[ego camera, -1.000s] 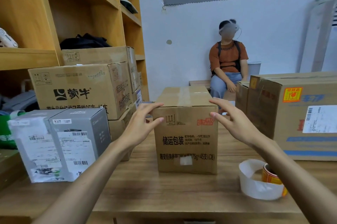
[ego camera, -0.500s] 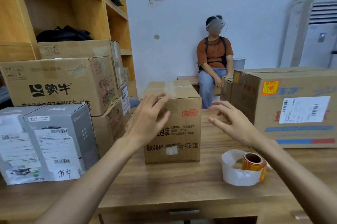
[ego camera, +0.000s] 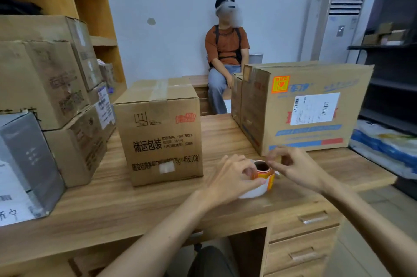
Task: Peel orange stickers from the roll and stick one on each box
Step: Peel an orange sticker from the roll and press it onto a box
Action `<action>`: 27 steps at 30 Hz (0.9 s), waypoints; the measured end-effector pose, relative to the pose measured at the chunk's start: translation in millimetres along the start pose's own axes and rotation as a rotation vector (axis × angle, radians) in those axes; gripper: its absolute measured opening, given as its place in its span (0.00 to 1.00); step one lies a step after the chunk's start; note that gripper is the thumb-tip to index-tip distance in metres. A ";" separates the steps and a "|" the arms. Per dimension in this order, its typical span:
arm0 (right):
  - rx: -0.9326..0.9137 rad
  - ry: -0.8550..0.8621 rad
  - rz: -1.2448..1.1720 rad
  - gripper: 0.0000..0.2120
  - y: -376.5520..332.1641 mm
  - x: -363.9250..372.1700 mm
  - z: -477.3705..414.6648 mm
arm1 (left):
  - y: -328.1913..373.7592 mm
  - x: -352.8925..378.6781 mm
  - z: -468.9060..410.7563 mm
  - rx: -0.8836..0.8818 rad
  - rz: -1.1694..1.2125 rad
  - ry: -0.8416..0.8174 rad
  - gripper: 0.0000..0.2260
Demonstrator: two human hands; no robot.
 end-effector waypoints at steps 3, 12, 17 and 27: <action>0.050 -0.039 -0.006 0.05 10.1 8.6 3.0 | 4.0 17.7 -3.5 -0.024 -0.049 -0.047 0.14; 0.077 -0.081 0.055 0.09 11.6 32.9 6.0 | -19.3 14.1 4.5 -0.074 0.029 -0.043 0.11; -0.024 -0.053 0.114 0.11 -1.5 46.7 7.7 | -39.5 9.1 11.2 -0.191 0.078 -0.015 0.15; 0.045 0.165 0.190 0.10 -10.8 66.5 13.2 | -62.3 19.9 29.9 -0.325 0.351 0.090 0.04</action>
Point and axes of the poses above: each hand's wrist, its own z-axis away from the middle knuckle, its own x-axis out of the palm, y = z × x, the point moved 5 cm from there along -z, towards the middle knuckle, and after that the axes turned 3 degrees about x, right-handed, at the moved point
